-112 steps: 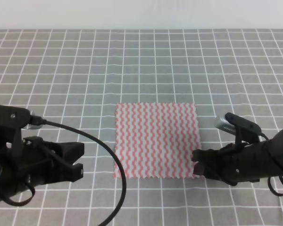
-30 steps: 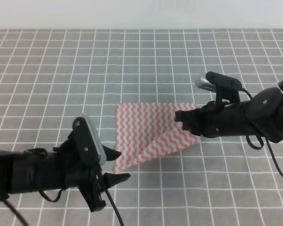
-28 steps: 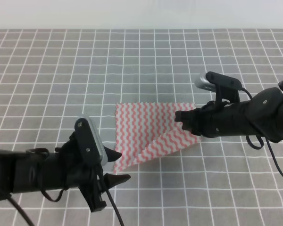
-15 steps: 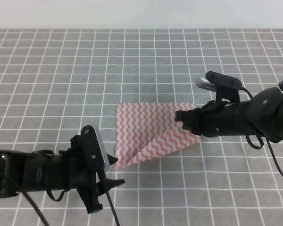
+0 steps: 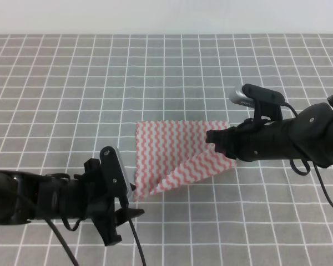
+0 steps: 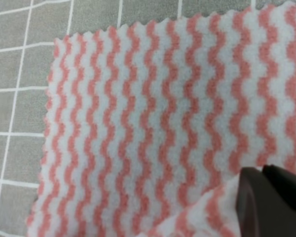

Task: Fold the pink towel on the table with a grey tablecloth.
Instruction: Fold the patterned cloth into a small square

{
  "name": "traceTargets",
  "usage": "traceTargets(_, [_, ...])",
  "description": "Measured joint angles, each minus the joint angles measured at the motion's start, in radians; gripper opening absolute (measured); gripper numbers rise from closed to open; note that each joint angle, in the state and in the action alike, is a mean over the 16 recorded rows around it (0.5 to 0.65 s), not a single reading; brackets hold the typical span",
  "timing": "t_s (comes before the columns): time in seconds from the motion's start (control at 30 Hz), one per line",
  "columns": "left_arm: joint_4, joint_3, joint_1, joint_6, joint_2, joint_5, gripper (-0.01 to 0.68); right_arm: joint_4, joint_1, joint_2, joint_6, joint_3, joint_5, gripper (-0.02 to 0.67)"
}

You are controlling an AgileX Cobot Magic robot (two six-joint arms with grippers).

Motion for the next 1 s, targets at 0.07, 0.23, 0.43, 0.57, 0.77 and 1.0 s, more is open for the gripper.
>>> traceTargets(0.07, [0.000,-0.003,0.000,0.002,0.006,-0.006,0.352,0.000,0.000,0.000,-0.001,0.000,0.000,-0.015])
traceTargets(0.23, [0.002,-0.009,0.000,0.008,0.011,-0.019,0.316,0.000,0.000,0.002,-0.002,0.000,-0.001,-0.015])
traceTargets(0.43, [0.007,-0.020,0.000,0.015,0.011,-0.025,0.278,-0.001,0.000,0.002,-0.007,0.000,-0.002,-0.015])
traceTargets(0.57, [0.007,-0.027,0.000,0.018,0.011,-0.019,0.271,0.000,0.000,0.002,-0.013,0.000,-0.003,-0.015])
traceTargets(0.77, [0.007,-0.033,0.000,0.021,0.009,-0.005,0.271,0.002,0.000,0.002,-0.020,0.000,-0.003,-0.015])
traceTargets(1.0, [-0.004,-0.033,-0.001,0.023,0.005,0.006,0.287,0.005,0.002,0.010,-0.023,-0.001,-0.002,-0.015])
